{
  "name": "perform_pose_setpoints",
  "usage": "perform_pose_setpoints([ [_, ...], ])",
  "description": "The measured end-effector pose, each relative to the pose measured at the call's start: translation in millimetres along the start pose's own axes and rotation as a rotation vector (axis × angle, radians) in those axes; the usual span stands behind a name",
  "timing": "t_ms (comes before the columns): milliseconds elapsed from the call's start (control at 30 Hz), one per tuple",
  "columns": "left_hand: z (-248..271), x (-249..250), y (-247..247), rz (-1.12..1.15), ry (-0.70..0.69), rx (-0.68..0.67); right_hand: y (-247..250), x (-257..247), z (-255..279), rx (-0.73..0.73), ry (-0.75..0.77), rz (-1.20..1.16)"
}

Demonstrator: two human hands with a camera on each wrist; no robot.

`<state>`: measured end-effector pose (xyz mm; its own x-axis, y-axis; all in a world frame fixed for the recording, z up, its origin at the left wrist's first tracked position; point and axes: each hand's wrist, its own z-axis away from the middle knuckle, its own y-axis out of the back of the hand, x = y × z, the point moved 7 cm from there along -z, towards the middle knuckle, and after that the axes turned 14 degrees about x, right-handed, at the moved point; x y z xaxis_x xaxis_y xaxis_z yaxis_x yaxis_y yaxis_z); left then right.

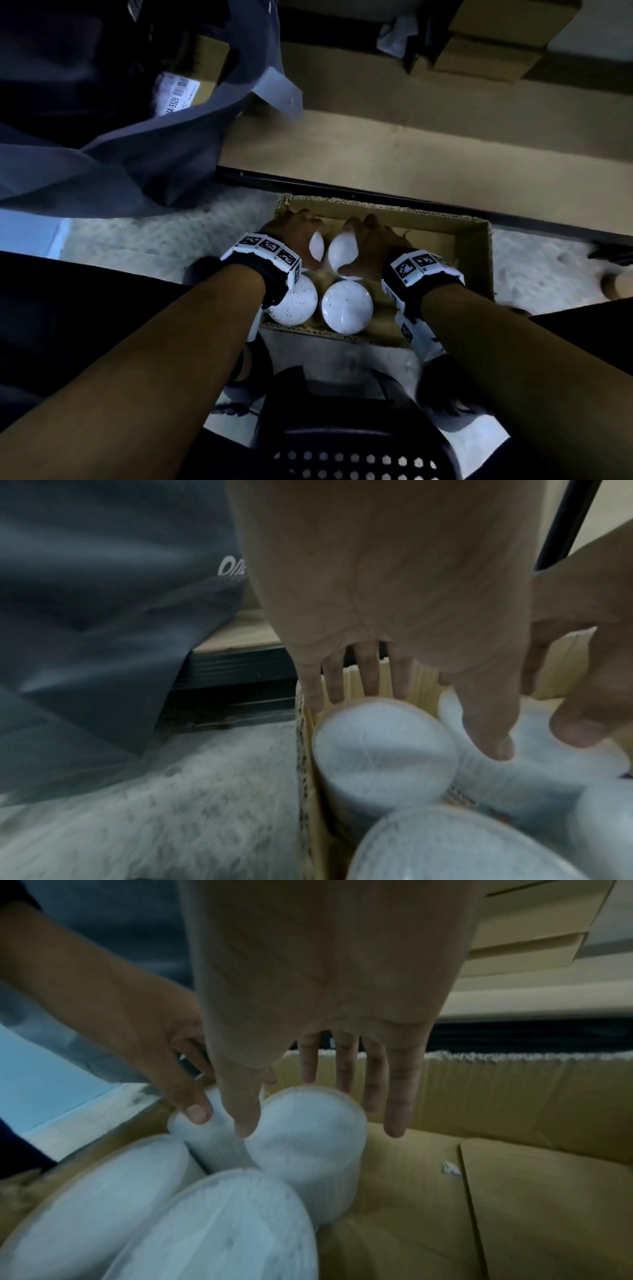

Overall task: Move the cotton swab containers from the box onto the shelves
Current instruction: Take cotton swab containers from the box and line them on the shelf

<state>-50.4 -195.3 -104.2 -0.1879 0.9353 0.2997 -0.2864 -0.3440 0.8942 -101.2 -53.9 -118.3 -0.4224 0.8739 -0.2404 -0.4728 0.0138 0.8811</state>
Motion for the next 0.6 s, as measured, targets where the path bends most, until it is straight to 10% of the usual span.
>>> perform_pose_setpoints([
  [600, 2, -5, -13, -0.149, -0.047, 0.008, -15, -6, 1, 0.026, -0.026, 0.016],
])
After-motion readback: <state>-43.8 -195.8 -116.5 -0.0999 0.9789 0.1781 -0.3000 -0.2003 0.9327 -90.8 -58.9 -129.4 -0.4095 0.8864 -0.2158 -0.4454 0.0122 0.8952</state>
